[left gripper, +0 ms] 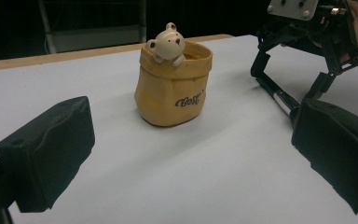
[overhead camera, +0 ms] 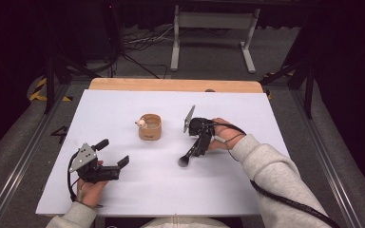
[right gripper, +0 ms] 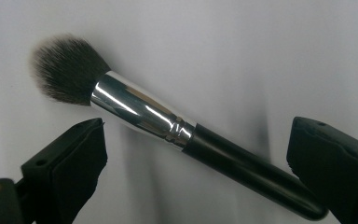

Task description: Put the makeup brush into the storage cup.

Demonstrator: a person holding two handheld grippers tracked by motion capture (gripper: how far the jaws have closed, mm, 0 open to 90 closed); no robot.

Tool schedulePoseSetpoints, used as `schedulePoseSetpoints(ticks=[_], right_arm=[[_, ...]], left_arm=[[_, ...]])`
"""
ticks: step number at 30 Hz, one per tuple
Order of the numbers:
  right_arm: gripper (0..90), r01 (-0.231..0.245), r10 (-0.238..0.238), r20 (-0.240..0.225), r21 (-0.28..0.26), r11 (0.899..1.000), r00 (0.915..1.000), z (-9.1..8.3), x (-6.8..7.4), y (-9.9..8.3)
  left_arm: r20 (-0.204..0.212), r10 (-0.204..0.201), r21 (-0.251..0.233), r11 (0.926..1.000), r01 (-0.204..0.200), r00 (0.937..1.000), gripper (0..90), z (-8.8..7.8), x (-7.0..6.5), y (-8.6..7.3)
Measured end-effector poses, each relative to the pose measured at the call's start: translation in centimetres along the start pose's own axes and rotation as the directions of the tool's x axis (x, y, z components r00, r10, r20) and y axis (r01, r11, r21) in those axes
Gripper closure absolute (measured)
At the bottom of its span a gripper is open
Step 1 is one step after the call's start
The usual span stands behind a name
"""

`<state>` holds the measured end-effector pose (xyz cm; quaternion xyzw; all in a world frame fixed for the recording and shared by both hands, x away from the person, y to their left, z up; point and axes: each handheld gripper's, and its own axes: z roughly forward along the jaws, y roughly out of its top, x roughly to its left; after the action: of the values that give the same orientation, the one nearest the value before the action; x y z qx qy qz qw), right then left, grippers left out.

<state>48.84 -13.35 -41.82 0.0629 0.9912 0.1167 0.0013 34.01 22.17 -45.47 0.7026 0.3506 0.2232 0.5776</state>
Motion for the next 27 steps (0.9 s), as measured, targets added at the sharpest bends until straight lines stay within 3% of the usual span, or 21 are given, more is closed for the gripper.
schedulePoseSetpoints(ticks=[6, 20, 27], right_arm=[[8.3, 0.015, -0.015, -0.002, 0.049, 0.999, 0.9999, 0.61, 0.21, 0.15], [18.8, 0.065, -0.067, 0.016, 0.091, 0.994, 0.9976, 0.91, 0.37, 0.40], [34.9, 0.096, -0.097, 0.005, 0.110, 0.989, 0.9952, 0.63, 0.49, 0.52]], left_arm=[[0.000, 0.005, 0.004, 1.0000, -0.005, 1.0000, 0.0, 0.05, -0.02, 0.01], [0.000, 0.005, 0.003, 1.0000, -0.005, 1.0000, 0.0, 0.06, -0.02, 0.02], [0.000, 0.005, 0.003, 1.0000, -0.005, 1.0000, 0.0, 0.08, -0.02, 0.02]])
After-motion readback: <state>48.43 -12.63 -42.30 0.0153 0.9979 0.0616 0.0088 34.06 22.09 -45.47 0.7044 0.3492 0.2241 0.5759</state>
